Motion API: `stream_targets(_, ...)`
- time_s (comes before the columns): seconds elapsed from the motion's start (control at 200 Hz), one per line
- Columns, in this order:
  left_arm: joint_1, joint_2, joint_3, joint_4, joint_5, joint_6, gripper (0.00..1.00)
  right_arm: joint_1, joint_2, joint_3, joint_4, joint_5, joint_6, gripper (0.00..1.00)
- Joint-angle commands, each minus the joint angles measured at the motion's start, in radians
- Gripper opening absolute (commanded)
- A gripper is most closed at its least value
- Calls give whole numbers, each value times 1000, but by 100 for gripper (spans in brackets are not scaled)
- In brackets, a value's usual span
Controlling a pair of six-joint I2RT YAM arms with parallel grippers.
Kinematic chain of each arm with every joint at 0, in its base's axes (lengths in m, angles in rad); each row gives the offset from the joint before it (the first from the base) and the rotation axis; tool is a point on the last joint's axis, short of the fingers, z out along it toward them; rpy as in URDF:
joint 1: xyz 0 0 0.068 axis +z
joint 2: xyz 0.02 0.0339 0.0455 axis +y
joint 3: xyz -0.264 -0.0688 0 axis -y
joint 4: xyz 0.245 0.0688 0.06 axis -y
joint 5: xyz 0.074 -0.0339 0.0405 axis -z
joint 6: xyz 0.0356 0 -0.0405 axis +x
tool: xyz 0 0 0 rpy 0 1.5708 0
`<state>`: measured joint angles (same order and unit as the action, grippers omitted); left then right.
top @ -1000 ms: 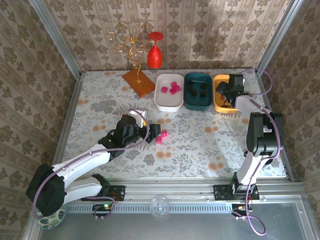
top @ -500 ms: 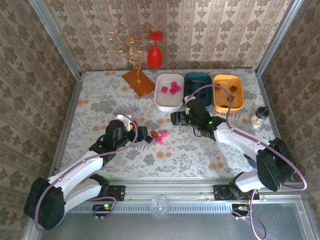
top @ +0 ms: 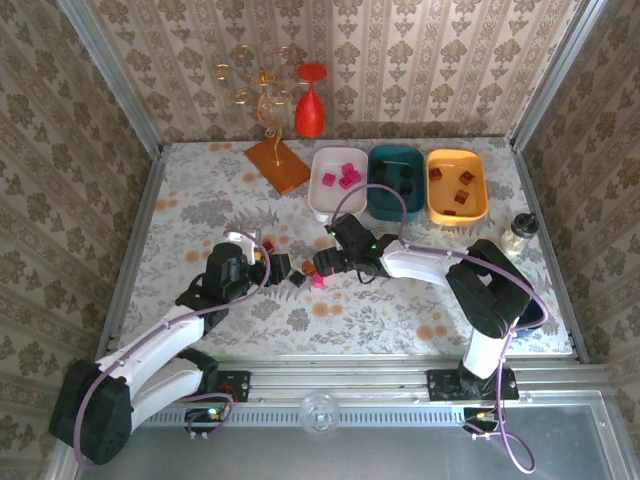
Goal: Sort the legos into containers by color
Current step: Pick up the lego from the center of the table.
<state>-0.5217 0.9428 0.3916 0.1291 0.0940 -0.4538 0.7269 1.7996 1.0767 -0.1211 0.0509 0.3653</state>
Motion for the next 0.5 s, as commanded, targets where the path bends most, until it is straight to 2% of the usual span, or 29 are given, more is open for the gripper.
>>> stream_targets(0.0, 8, -21, -8, 14, -3, -13, 86, 2, 41, 45, -11, -12, -2, 88)
stream_targets(0.36, 9, -25, -10, 13, 0, -15, 86, -19, 63, 34, -49, 30, 3, 87)
stream_targets(0.495, 11, -28, -12, 13, 0, -18, 86, -50, 29, -15, -35, 23, 9, 83)
